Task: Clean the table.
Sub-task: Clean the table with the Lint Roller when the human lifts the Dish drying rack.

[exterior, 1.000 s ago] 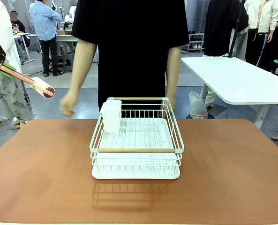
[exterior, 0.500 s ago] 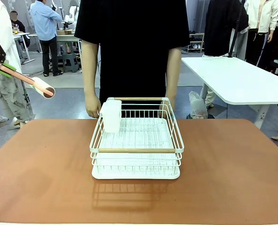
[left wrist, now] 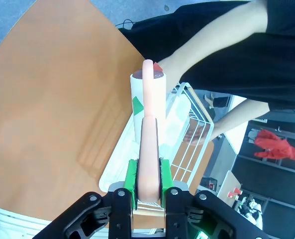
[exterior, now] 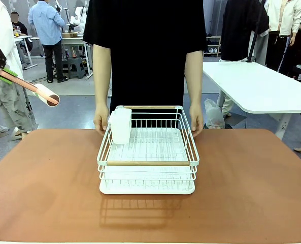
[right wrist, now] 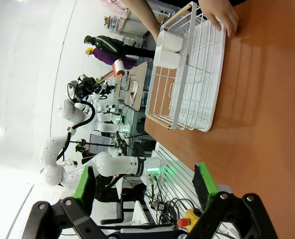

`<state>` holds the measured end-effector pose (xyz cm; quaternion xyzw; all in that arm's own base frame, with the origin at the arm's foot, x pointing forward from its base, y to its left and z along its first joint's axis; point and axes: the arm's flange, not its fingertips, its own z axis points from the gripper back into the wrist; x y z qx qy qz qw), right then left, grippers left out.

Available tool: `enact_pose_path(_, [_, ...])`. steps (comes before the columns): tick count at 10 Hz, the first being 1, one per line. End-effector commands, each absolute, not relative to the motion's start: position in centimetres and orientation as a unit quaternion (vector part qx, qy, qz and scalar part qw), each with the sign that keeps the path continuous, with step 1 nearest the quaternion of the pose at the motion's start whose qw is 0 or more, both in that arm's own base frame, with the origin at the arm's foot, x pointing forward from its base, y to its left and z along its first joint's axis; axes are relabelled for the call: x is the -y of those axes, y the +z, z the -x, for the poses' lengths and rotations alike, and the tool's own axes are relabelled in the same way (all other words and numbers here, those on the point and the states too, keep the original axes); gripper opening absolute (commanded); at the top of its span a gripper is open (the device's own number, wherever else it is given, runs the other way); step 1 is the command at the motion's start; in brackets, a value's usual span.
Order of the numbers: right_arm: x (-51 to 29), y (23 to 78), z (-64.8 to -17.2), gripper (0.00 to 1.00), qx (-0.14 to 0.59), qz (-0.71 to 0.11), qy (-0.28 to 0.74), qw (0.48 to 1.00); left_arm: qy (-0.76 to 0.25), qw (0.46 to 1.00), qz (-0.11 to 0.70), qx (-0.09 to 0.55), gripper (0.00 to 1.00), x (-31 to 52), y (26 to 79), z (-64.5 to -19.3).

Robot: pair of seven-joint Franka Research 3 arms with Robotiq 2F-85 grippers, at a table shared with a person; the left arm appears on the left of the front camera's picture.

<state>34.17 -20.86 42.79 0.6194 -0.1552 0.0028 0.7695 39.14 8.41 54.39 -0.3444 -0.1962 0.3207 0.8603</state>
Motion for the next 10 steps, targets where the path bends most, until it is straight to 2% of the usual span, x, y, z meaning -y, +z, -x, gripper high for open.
enact_pose_path(1, [20.85,43.05,-34.17,1.00,0.157,-0.619,0.006,0.769,0.321,0.860,0.344,0.198,0.02,-8.41,54.46,-39.13])
enact_pose_path(10, [20.85,43.05,-34.17,1.00,0.157,-0.619,0.006,0.769,0.321,0.860,0.344,0.198,0.02,-8.41,54.46,-39.13])
